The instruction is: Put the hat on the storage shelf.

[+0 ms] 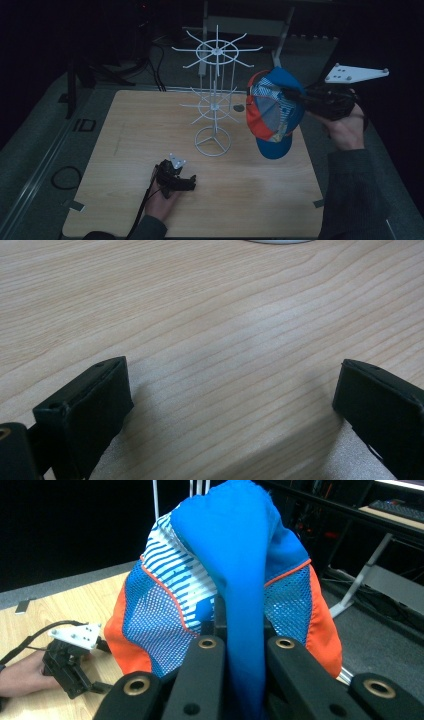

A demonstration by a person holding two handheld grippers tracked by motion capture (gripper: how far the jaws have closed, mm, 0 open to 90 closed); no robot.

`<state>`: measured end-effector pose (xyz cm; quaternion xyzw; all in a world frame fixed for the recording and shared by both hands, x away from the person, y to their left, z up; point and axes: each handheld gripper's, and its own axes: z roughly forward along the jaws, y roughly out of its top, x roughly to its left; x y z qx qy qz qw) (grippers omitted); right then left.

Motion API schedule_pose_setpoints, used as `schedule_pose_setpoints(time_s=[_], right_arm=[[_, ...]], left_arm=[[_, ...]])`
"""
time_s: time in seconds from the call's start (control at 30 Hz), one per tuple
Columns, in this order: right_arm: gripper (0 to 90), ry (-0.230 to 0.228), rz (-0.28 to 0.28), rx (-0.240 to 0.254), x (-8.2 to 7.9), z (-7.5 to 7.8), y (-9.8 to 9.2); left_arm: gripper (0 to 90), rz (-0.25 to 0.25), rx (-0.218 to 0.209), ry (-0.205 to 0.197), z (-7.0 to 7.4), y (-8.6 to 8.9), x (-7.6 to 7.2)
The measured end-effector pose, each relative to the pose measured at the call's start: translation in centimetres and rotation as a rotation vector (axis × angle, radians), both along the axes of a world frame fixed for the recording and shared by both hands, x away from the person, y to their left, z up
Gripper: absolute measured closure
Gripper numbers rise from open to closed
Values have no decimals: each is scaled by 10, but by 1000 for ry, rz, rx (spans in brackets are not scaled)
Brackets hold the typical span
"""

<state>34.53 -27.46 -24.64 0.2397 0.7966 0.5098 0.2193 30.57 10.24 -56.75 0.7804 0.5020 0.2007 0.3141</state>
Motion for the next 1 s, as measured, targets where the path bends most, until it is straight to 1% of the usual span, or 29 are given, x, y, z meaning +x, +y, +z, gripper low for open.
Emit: schedule_pose_setpoints(time_s=[0.17,0.47,1.0], right_arm=[[893,-1,0,7,-1,2,-1],[893,3,-8,8,2,0,-2],[893,-22,-6,60,-1,9,-6]], left_arm=[[26,0,-1,0,0,0,0],[26,0,0,1,0,0,0],[26,0,-1,-1,0,0,0]])
